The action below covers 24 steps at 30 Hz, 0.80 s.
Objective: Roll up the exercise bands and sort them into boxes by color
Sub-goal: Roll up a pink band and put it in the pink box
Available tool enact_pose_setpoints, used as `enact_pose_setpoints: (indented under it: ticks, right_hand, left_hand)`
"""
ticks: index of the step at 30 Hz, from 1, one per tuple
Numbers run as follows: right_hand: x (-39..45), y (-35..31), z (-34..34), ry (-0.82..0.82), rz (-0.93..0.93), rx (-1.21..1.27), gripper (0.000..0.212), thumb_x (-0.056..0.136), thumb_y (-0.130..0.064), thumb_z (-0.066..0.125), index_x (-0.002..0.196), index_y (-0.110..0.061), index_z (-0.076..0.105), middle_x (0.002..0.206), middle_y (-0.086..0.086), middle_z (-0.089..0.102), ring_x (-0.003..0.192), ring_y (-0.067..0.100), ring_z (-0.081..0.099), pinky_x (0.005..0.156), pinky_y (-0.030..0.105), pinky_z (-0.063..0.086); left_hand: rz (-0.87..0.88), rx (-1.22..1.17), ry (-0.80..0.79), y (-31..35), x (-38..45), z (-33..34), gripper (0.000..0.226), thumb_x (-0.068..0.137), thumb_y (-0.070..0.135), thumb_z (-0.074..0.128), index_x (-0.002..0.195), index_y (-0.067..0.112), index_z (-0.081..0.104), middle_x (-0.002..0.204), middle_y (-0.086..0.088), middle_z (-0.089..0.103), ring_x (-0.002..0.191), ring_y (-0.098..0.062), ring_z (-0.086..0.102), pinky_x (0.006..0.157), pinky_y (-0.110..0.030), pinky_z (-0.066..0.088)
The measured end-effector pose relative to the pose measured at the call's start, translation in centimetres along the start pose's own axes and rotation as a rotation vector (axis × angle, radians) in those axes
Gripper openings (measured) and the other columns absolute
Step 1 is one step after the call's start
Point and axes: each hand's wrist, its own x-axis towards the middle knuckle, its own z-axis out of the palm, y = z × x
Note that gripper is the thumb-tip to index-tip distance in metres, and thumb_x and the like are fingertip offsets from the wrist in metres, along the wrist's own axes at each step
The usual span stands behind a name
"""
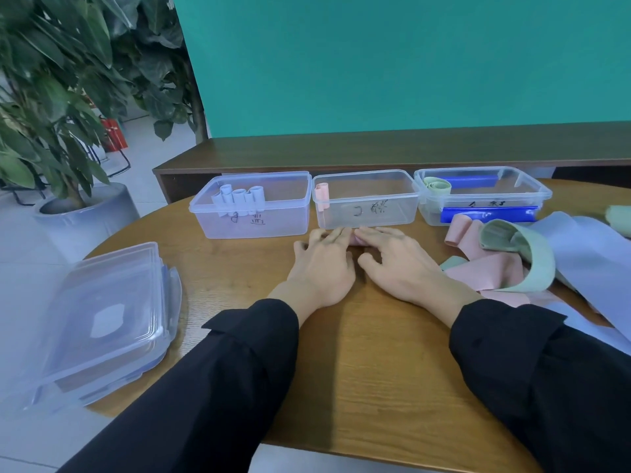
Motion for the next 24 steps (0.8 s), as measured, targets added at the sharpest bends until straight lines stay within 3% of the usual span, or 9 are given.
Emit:
enact_pose_setpoints:
  ticks: [3,7,10,13,16,20,22,24]
  right_hand:
    - [0.7,0.3,0.1,-0.031,0.029,-0.002,0.075,0.081,-0.054,0.029,0.152,-0.034,0.041,0.158,-0.01,0.04,0.148,0.018,0.032,0.12,0.049,0.028]
    - [1.5,0.5,0.0,-0.013,0.075,-0.002,0.054,0.095,-0.035,0.047,0.15,-0.031,0.046,0.148,-0.005,0.052,0.138,0.022,0.042,0.115,0.047,0.032]
    - [2.1,0.7,0.2,0.007,0.078,-0.017,0.043,0.098,-0.034,0.048,0.141,-0.031,0.054,0.13,-0.002,0.064,0.124,0.023,0.053,0.106,0.048,0.041]
    - [2.8,1.0,0.3,0.015,0.077,-0.021,0.026,0.101,-0.034,0.046,0.123,-0.031,0.061,0.111,-0.005,0.067,0.11,0.023,0.06,0.098,0.049,0.046]
    - [3.3,0.9,0.4,0.055,0.067,-0.013,0.022,0.104,-0.034,0.045,0.116,-0.031,0.063,0.103,-0.008,0.066,0.104,0.02,0.059,0.097,0.048,0.046]
    - [3.5,1.1,0.9,0.132,0.033,0.031,0.018,0.103,-0.024,0.052,0.114,-0.022,0.067,0.1,-0.005,0.065,0.097,0.02,0.06,0.086,0.042,0.051]
    - [3.5,1.3,1.1,0.15,-0.001,0.041,0.018,0.101,-0.019,0.056,0.114,-0.02,0.068,0.099,0.0,0.067,0.094,0.021,0.062,0.081,0.039,0.052]
    - [3.4,1.3,1.1,0.153,-0.054,0.059,0.018,0.099,-0.015,0.058,0.114,-0.019,0.069,0.097,0.002,0.068,0.093,0.021,0.062,0.082,0.038,0.051]
  left_hand:
    - [-0.006,-0.044,-0.009,-0.2,0.3,0.1,0.049,0.104,0.026,0.035,0.153,0.024,0.033,0.16,0.003,0.035,0.143,-0.024,0.024,0.11,-0.051,0.025]
    - [-0.062,-0.133,0.04,-0.3,0.2,0.0,0.049,0.105,0.025,0.04,0.153,0.02,0.035,0.157,-0.001,0.04,0.143,-0.022,0.027,0.114,-0.048,0.025]
    - [-0.088,-0.186,0.057,-0.4,0.2,0.0,0.037,0.105,0.026,0.042,0.142,0.025,0.045,0.148,0.001,0.048,0.139,-0.022,0.032,0.111,-0.047,0.028]
    - [-0.119,-0.21,0.049,-0.4,0.2,-0.2,0.041,0.106,0.026,0.044,0.147,0.024,0.041,0.146,-0.003,0.051,0.14,-0.025,0.033,0.111,-0.048,0.028]
    - [-0.157,-0.229,0.046,-0.3,0.3,-0.5,0.053,0.107,0.028,0.046,0.157,0.023,0.03,0.147,-0.008,0.051,0.142,-0.029,0.034,0.114,-0.05,0.027]
    - [-0.156,-0.297,0.086,-0.8,0.9,-0.1,0.055,0.103,0.029,0.055,0.155,0.028,0.036,0.145,-0.005,0.056,0.138,-0.027,0.044,0.116,-0.05,0.033]
    - [-0.163,-0.392,0.129,-1.1,1.3,-0.1,0.055,0.099,0.028,0.063,0.151,0.028,0.045,0.14,-0.002,0.061,0.133,-0.023,0.052,0.115,-0.045,0.038]
    - [-0.173,-0.507,0.157,-1.3,1.4,-0.3,0.052,0.096,0.025,0.07,0.145,0.027,0.054,0.13,0.001,0.067,0.121,-0.014,0.06,0.11,-0.031,0.043]
